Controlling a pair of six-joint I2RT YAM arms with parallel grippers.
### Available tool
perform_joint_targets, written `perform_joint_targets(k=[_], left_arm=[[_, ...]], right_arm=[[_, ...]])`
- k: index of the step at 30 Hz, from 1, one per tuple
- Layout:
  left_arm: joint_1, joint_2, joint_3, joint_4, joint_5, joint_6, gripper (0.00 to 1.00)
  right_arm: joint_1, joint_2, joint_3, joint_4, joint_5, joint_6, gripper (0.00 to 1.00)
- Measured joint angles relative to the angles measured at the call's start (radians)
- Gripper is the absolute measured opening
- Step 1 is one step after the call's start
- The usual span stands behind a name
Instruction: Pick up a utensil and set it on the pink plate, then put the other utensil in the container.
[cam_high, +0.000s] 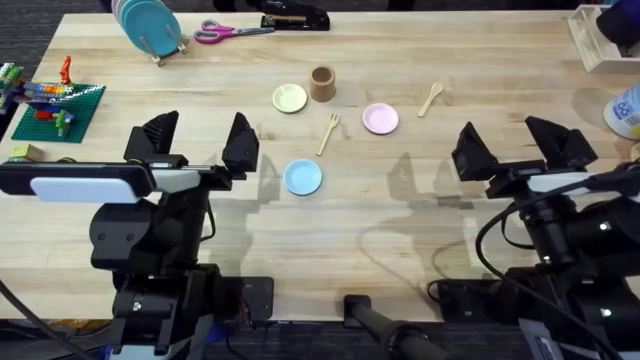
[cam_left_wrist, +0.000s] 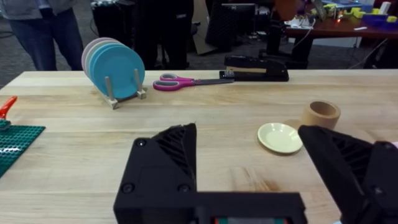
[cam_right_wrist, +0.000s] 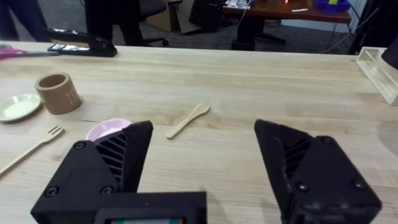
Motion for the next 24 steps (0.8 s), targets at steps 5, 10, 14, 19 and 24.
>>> perform_joint_targets(k=[5, 10, 14, 19, 24], left_arm=[[0.0, 0.0, 0.0, -0.001, 0.0, 0.0, 0.993], [0.0, 0.0, 0.0, 0.0, 0.0, 0.0, 0.993], [0.0, 0.0, 0.0, 0.001, 0.0, 0.0, 0.993], [0.0, 0.0, 0.001, 0.018, 0.0, 0.0, 0.993], [0.0, 0.0, 0.023, 0.006, 0.0, 0.0, 0.993]], right_arm=[[0.0, 0.0, 0.0, 0.0, 0.0, 0.0, 0.996], [0.0, 0.0, 0.0, 0.002, 0.0, 0.0, 0.996], [0.0, 0.0, 0.0, 0.033, 0.0, 0.0, 0.996], [0.0, 0.0, 0.0, 0.091, 0.0, 0.0, 0.996], [0.0, 0.0, 0.007, 0.133, 0.0, 0.0, 0.996]])
